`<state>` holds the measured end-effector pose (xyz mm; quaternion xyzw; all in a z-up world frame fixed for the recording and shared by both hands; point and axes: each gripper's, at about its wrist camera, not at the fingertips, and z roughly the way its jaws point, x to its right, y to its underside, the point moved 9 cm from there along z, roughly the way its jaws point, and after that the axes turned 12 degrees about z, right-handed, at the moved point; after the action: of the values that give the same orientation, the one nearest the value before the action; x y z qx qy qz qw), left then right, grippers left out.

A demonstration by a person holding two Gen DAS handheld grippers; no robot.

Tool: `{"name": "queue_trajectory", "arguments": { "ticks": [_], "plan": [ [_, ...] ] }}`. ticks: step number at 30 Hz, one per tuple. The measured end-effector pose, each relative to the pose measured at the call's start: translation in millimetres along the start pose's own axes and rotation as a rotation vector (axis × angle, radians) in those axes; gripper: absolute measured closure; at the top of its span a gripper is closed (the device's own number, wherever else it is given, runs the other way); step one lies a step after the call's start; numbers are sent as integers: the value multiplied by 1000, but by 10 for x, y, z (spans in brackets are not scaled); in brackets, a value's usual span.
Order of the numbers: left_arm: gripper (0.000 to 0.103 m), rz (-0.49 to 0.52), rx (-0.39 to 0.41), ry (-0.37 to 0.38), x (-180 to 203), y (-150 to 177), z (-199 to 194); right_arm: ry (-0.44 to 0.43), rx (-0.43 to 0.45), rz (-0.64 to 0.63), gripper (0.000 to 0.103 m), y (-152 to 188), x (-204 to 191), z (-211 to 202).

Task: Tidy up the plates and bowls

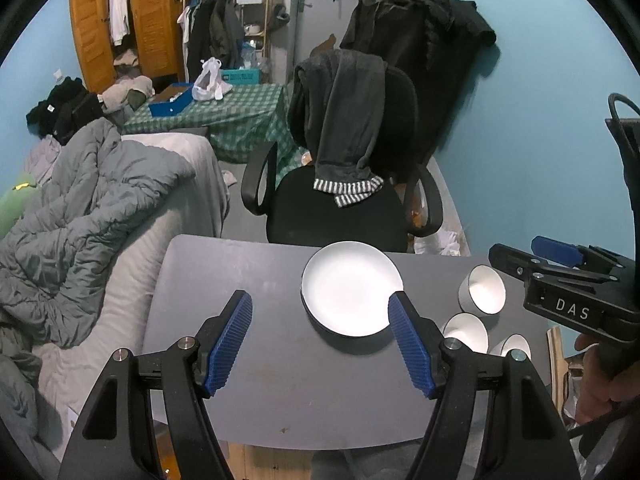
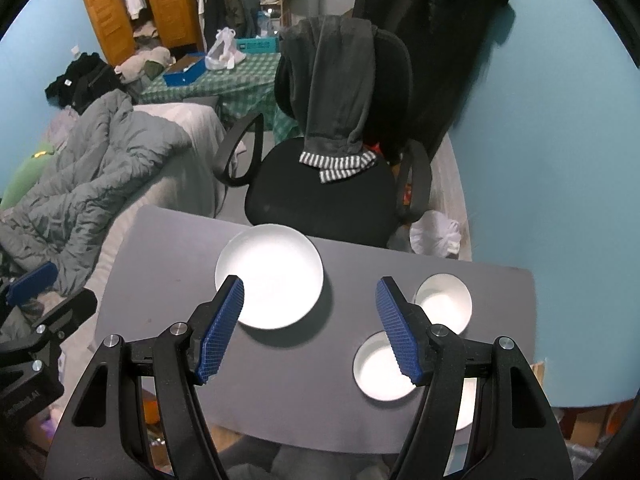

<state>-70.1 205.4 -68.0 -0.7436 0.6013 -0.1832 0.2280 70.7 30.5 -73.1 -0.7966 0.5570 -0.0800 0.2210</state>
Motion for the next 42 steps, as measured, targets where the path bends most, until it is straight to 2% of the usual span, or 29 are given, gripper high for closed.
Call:
{"name": "queue_trajectory", "arguments": {
  "ticks": [8,17,34,42],
  "plan": [
    [31,-11,29,21,32,43,-150,9,28,20,35,146,23,-246],
    [31,43,31,64,228,86,-189,36,36,80,35,313,239,-449],
    [31,204,29,215,1035,-16,-259,151,78,250,35,497,995,-834],
    [31,262,23,272,1421,-36,-287,175,93,328,35,610,1311,-995]
  ]
}}
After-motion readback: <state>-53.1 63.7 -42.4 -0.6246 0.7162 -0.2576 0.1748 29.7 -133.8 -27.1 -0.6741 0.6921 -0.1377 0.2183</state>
